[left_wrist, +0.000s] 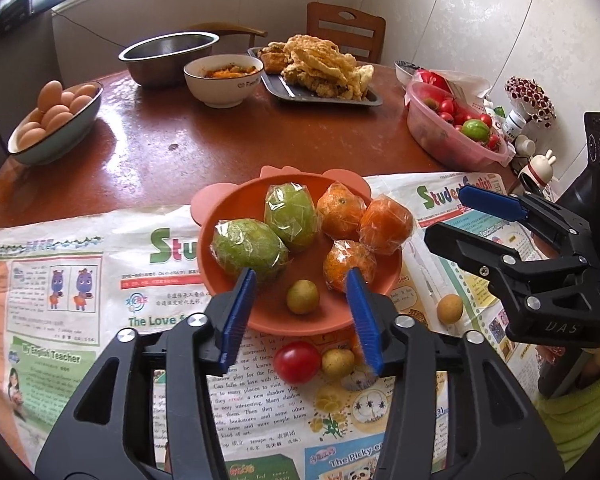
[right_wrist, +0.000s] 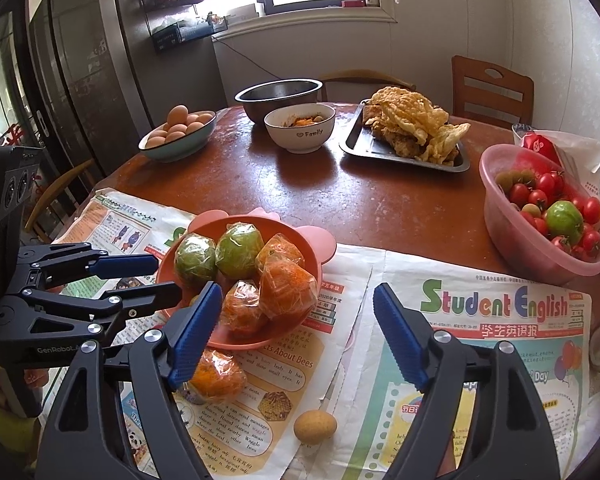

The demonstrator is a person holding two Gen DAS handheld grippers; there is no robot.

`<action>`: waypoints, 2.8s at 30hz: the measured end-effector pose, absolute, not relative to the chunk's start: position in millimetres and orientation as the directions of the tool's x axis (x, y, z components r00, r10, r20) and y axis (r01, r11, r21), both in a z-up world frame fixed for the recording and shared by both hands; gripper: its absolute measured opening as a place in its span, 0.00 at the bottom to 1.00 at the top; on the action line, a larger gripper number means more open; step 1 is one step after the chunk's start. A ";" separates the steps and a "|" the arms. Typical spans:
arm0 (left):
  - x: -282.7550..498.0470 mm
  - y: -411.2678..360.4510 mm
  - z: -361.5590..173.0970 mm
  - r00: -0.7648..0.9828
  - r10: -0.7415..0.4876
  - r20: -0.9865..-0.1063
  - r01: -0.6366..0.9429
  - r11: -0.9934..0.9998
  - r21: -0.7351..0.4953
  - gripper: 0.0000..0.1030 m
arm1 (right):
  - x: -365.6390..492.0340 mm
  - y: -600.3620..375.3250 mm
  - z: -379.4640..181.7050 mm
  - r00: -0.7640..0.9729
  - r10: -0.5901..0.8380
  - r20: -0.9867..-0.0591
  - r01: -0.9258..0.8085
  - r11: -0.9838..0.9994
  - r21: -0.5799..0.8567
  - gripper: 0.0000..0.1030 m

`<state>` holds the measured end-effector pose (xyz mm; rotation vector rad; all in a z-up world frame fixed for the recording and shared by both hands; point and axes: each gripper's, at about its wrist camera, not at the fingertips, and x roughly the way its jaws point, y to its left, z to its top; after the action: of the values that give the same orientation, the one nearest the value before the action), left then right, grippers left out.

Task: Organize fruits
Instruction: 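Withdraw both open tools from the plate toward the remaining fruits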

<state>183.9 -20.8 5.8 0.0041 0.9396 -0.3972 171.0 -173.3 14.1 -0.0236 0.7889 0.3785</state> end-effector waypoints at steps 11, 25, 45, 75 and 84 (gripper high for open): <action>172.3 -15.7 17.9 0.550 -0.322 -0.771 0.325 0.932 -0.157 0.51 | 157.4 -173.5 28.2 0.666 0.318 -0.675 -0.337 0.935 0.107 0.78; 157.6 -6.2 35.6 0.599 -0.289 -0.747 0.294 0.947 -0.130 0.78 | 136.0 -171.2 46.3 0.693 0.325 -0.643 -0.349 0.932 0.095 0.85; 135.0 12.7 45.5 0.635 -0.246 -0.732 0.245 0.963 -0.112 0.91 | 109.1 -165.8 62.5 0.717 0.326 -0.616 -0.359 0.930 0.075 0.89; 101.4 30.6 23.8 0.618 -0.209 -0.758 0.230 0.970 -0.080 0.91 | 75.0 -153.3 47.6 0.697 0.333 -0.635 -0.397 0.917 0.045 0.90; 97.1 28.1 8.9 0.594 -0.207 -0.777 0.235 0.969 -0.078 0.91 | 68.7 -155.7 27.1 0.673 0.319 -0.668 -0.390 0.920 0.046 0.91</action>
<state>97.1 28.1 8.9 0.0337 0.8986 -0.2564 68.7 -155.7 27.1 -0.1036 0.7312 0.4000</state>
